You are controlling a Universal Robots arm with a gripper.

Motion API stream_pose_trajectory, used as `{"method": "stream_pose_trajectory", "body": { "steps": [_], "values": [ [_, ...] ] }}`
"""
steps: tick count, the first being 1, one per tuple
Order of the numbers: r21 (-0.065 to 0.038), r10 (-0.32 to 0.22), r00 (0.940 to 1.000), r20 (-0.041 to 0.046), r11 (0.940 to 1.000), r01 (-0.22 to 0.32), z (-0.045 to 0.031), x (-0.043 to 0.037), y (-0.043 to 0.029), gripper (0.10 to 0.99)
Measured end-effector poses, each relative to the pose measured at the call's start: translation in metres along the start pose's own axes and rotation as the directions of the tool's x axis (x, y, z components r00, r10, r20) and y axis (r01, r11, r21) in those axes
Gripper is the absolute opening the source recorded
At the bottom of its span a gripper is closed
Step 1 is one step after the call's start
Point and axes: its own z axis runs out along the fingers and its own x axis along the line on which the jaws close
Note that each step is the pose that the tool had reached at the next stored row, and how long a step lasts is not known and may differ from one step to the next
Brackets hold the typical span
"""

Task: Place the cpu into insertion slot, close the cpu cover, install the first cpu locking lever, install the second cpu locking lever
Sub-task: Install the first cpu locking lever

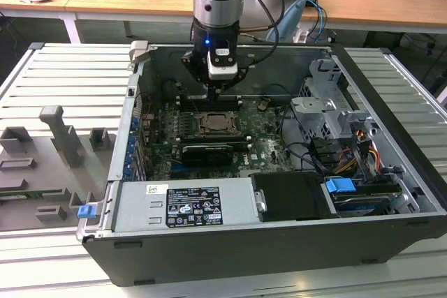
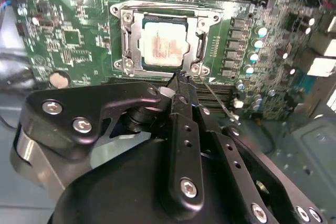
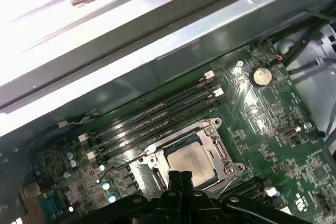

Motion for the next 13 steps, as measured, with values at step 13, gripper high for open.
{"method": "stream_pose_trajectory", "body": {
  "steps": [13],
  "values": [
    [0.001, -0.31, 0.9505, -0.0208, 0.9507, 0.31, 0.0001, 0.0, 0.0, 0.106]
  ]
}}
